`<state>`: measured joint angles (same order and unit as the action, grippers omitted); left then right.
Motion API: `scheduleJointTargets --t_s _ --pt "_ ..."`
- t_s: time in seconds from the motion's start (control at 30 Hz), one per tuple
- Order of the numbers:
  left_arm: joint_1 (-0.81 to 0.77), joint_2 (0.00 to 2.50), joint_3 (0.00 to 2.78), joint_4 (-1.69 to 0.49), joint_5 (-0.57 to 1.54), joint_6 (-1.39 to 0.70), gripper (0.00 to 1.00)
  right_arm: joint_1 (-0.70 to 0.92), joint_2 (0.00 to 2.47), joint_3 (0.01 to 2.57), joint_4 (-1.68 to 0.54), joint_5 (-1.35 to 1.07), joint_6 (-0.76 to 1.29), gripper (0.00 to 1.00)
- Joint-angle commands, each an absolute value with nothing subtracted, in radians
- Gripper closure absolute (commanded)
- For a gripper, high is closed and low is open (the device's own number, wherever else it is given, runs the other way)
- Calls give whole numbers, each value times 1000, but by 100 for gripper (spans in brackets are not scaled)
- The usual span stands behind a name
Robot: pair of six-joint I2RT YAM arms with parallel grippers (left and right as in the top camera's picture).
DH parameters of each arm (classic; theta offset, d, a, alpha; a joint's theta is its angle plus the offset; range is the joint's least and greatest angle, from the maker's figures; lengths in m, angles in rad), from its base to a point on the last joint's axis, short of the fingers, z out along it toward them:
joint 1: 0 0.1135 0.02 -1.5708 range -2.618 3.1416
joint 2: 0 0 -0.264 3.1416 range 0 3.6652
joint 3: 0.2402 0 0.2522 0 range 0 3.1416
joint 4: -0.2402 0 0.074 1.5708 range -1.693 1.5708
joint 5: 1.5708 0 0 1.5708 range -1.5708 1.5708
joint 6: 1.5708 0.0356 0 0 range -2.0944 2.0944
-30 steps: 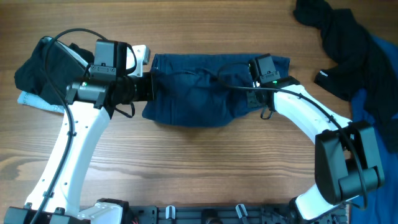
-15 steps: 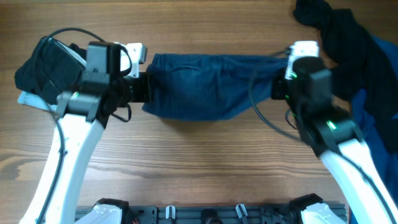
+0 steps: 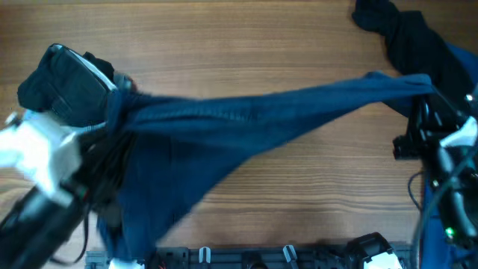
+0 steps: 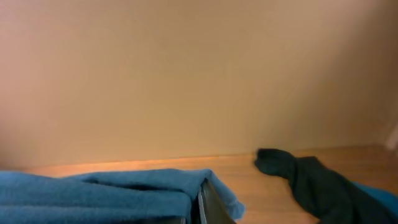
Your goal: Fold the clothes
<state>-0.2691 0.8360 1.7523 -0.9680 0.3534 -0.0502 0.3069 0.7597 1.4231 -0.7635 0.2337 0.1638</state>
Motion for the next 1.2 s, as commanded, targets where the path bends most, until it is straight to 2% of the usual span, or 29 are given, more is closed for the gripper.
scheduleJointTargets --t_s 0.0,0.33,0.5,0.67,0.93,1.17 --pt "-268 850 1761 -1007 270 -30 96 299 760 1454 -794 238 187 96" --pt "-269 1092 1760 -1056 243 -30 96 299 878 1454 -793 209 183 96" --pt "-281 1186 1760 -1000 345 -33 96 299 923 1454 -731 243 182 96" --pt "-346 1168 1762 -1000 343 -29 96 299 898 1484 -768 262 183 96" --pt "-424 1002 1805 -976 384 -86 96 299 820 1670 -967 273 183 96" --pt "-421 1071 1813 -1011 62 -120 96 299 860 1689 -981 253 186 96"
